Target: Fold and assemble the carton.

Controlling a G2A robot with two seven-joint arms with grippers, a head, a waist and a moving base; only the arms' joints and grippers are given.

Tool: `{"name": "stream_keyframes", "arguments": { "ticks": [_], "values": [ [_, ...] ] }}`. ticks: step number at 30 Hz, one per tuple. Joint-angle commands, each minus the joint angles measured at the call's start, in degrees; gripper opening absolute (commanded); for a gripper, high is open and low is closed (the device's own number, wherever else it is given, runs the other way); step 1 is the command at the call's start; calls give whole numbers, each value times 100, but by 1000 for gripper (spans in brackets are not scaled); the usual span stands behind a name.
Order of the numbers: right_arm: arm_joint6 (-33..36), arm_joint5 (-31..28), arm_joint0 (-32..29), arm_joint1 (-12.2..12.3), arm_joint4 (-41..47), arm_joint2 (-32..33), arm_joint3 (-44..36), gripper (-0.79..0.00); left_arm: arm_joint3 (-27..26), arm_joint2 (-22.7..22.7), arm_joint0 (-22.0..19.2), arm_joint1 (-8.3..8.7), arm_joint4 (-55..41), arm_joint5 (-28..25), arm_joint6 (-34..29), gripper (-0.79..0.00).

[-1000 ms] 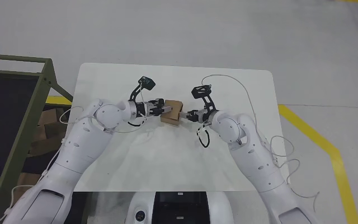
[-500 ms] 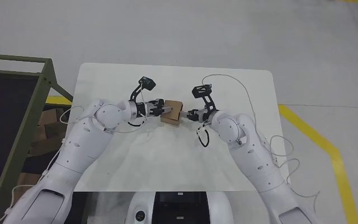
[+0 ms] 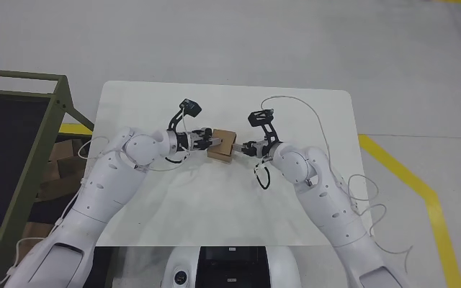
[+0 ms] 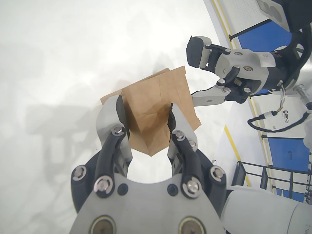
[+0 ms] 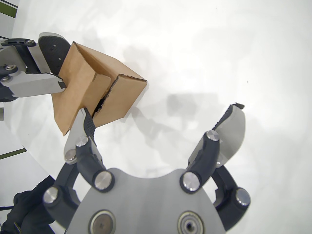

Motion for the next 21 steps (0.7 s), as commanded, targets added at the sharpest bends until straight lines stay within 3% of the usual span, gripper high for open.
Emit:
{"name": "stream_keyframes", "arguments": {
  "ticks": [1,21],
  "values": [
    [2,-3,8,1,2,-8,10,0,17,3,0,-2,-2,-10,-1,-419],
    [-149,-6,-106,51,19,95,-176,0,67,36,-19,-23,20,-8,-9,-425]
  ]
}}
